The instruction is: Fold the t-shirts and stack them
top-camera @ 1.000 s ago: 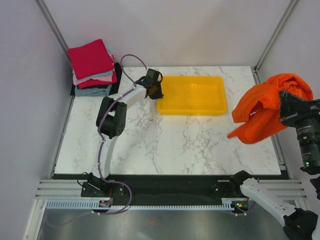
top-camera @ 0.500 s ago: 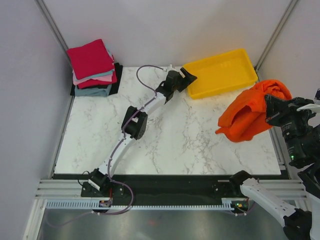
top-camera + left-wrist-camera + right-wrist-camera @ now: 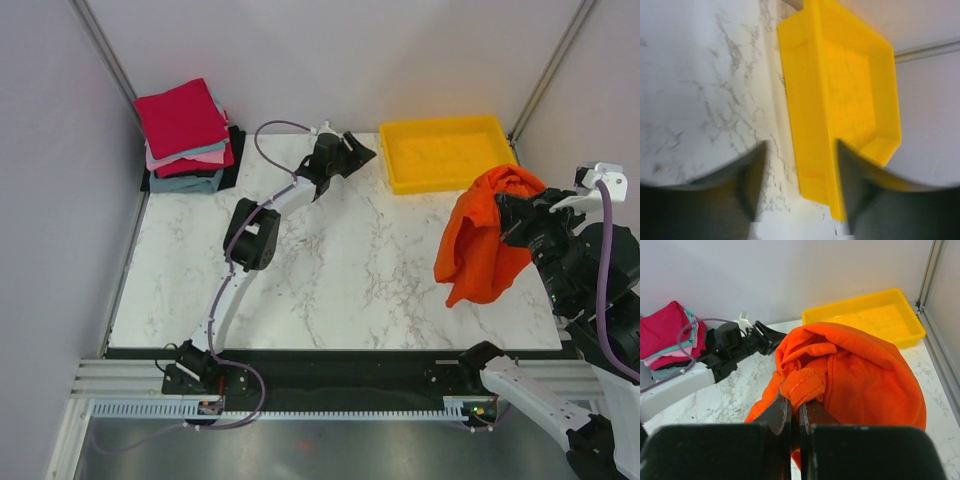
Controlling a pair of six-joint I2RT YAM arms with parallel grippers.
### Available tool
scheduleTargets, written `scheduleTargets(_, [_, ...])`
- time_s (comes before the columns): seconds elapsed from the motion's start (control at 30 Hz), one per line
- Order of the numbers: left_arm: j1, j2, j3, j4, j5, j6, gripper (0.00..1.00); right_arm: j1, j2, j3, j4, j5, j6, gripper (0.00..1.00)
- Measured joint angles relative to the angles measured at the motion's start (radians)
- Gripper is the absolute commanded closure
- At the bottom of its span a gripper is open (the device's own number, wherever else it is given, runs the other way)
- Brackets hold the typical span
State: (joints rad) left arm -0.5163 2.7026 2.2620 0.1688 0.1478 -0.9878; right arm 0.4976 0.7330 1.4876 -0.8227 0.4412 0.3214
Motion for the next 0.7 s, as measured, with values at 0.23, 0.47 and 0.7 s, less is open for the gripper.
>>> scheduleTargets(0.23, [0.013,-0.233,-0.126,-0.135,-0.18,0.047,0.98,0.0,-0.001,-0.006,0.002,-0.018,0.005,1.0])
scheduleTargets(0.47, [0.003,0.057,0.26,-0.163,-0.179,-0.006,0.98,0.0,-0.02,-0.006,-0.002,-0.008,0.004,1.0])
scheduleTargets(0.7, [-0.037,0.268,0.309,-0.04,-0.185,-0.187,0.96,0.0,-0.027,-0.006,-0.013,0.017,0.001,1.0])
